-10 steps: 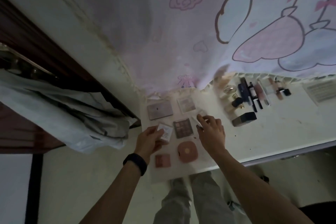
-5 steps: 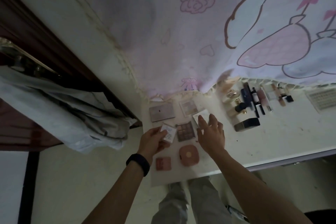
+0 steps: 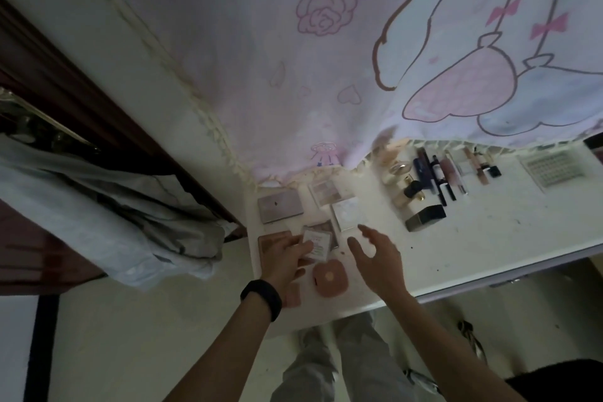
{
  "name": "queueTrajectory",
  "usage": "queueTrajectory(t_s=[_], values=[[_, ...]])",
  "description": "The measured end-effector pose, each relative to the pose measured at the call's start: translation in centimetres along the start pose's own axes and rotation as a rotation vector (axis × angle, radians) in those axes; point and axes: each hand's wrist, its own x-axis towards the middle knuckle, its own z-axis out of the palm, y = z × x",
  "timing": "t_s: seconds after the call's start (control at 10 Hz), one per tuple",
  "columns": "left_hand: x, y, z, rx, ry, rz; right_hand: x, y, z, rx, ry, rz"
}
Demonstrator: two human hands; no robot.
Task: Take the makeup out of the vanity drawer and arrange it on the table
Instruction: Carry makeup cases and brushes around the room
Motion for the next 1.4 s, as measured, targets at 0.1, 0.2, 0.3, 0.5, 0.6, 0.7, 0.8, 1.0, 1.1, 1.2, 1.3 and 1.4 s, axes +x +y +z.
queueTrajectory(t_s=[0.1, 0.2, 0.3, 0.5, 0.6, 0.7, 0.8, 1.0, 1.1, 1.2, 1.3, 1.4], values=[[-0.3, -0.9, 2.1, -0.004, -0.085, -0.023, -3.0, 0.1, -0.7, 0.524, -0.244, 0.250], [-0.4, -1.7, 3.8, 0.069, -0.132, -0.018, -4.2, 1.3, -1.1, 0.645, -0.256, 0.268], [-0.3, -2.3, 4.9, 0.265, -0.120, 0.044, -3.8, 2.7, -1.3, 0.647, -0.180, 0.303], [0.1, -3.8, 3.4, 1.007, -0.030, 0.415, -1.6, 4.8, -1.8, 0.327, -0.028, 0.366], [0.8, -4.6, 2.5, 1.342, -0.075, 0.519, -0.9, 5.2, -1.3, 0.250, -0.037, 0.332], [1.7, -5.5, 2.1, 1.581, -0.119, 0.588, -0.8, 4.9, -0.7, 0.077, 0.091, 0.242], [2.5, -6.4, 1.7, 1.659, -0.153, 0.553, -1.5, 5.0, 0.0, -0.147, 0.312, 0.004], [3.4, -7.5, 1.0, 1.685, -0.172, 0.531, -2.4, 5.9, 2.2, -0.458, 0.307, -0.273], [3.5, -7.2, 1.1, 1.688, -0.189, 0.542, -2.3, 6.6, 2.6, -0.389, 0.285, -0.179], [3.5, -6.9, 1.2, 1.694, -0.192, 0.553, -2.4, 7.3, 2.5, -0.363, 0.202, -0.091], [3.4, -7.0, 1.3, 1.702, -0.183, 0.559, -2.1, 7.2, 2.7, -0.335, 0.102, -0.063], [3.4, -6.9, 1.3, 1.705, -0.177, 0.556, -2.0, 6.5, 2.8, -0.347, 0.120, -0.049]])
